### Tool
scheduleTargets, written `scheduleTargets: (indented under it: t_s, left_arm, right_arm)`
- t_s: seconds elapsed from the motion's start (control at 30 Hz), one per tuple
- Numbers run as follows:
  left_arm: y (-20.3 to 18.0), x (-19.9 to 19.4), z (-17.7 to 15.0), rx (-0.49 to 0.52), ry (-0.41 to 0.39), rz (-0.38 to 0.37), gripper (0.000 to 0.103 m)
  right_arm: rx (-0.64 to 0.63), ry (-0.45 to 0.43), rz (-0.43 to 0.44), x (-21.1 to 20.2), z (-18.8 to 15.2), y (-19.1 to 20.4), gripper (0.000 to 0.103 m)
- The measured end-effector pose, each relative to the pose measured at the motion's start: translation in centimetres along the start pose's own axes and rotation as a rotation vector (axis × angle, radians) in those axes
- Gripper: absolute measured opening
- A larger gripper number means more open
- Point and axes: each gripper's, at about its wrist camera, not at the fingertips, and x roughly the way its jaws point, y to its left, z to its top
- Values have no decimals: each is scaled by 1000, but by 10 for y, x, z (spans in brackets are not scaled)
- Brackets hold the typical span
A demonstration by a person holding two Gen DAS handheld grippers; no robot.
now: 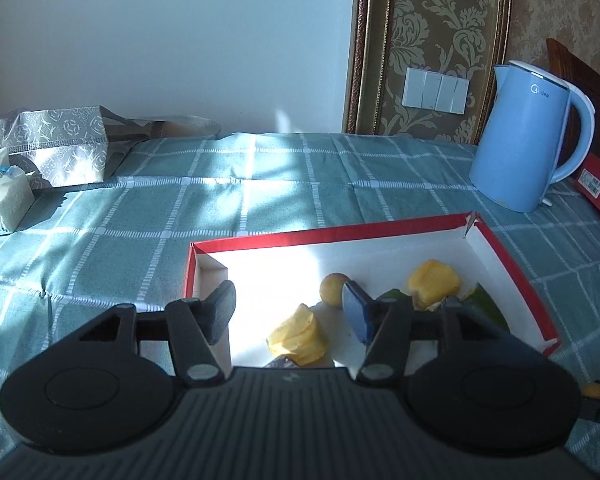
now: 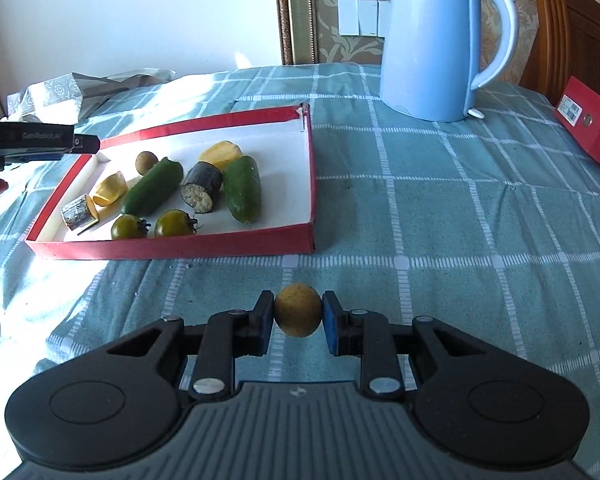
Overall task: Organize fruits
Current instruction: 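Lower the brown fruit into the tray and open the left gripper while the right carries its fruit, then lower the brown fruit into the tray and open the right gripper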
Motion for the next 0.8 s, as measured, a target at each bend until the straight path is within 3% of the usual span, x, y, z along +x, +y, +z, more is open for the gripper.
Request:
scheduleTargets:
  t_s: [0.37, 0.63, 0.8]
  left_arm:
    - [29, -90, -71, -91, 63, 19, 57]
    - [47, -117, -96, -142, 83, 99, 60]
    - [47, -121, -102, -153, 108, 113, 62]
  right_arm:
    - [-169, -76, 116, 22, 46, 53, 25]
    - [-334, -83, 125, 64, 64, 96, 25]
    - [-361, -74, 126, 76, 61, 104, 25]
